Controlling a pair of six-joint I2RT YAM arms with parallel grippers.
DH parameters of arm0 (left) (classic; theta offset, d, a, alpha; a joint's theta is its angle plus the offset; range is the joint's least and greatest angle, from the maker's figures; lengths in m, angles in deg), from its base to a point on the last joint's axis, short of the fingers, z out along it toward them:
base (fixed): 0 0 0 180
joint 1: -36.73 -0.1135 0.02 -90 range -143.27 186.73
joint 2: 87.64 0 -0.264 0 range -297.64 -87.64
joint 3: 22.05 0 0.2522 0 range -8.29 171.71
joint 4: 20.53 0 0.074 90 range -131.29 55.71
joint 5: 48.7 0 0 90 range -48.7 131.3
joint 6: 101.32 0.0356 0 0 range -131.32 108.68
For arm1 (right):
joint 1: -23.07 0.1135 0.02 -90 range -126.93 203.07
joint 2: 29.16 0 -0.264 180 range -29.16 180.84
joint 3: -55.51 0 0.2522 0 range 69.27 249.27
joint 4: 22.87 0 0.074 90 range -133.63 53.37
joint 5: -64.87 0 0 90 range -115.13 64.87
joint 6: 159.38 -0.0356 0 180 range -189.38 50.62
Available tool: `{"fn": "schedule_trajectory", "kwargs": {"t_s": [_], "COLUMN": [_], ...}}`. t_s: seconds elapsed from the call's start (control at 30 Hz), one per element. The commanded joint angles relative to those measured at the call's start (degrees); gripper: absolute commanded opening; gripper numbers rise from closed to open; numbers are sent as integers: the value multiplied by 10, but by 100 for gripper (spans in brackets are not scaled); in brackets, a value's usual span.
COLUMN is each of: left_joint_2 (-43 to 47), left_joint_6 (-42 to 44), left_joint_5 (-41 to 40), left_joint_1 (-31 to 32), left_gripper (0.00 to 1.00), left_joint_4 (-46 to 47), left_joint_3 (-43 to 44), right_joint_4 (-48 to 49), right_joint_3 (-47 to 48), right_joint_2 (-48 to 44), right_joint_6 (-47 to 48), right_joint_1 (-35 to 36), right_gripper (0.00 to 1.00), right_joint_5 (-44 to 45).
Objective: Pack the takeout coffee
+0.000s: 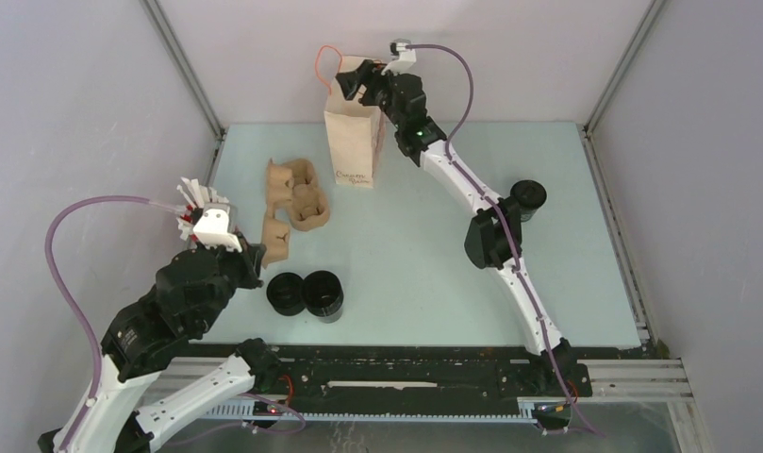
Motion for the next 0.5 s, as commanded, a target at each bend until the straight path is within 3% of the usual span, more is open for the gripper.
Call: {"fn": "schedule_trajectory", "kwargs": {"t_s": [0.0,0.27,0.47], "left_joint_2": [-13,-28,-34], "left_joint_6": [7,7,-2], "left_joint_5": [-16,-15,-17], "left_joint_1": [1,1,1], "left_gripper": [0,0,0], "left_joint_4": [14,23,25], "left_joint_3": [18,26,25], "right_joint_4": [82,115,116], "right_joint_3": [43,60,57], "right_joint_2": [9,43,17], "right_joint_6": [-20,-85,-104], "right_joint_1": [1,2,-2], "right_gripper": [77,46,10], "right_joint_5": [24,50,39]}}
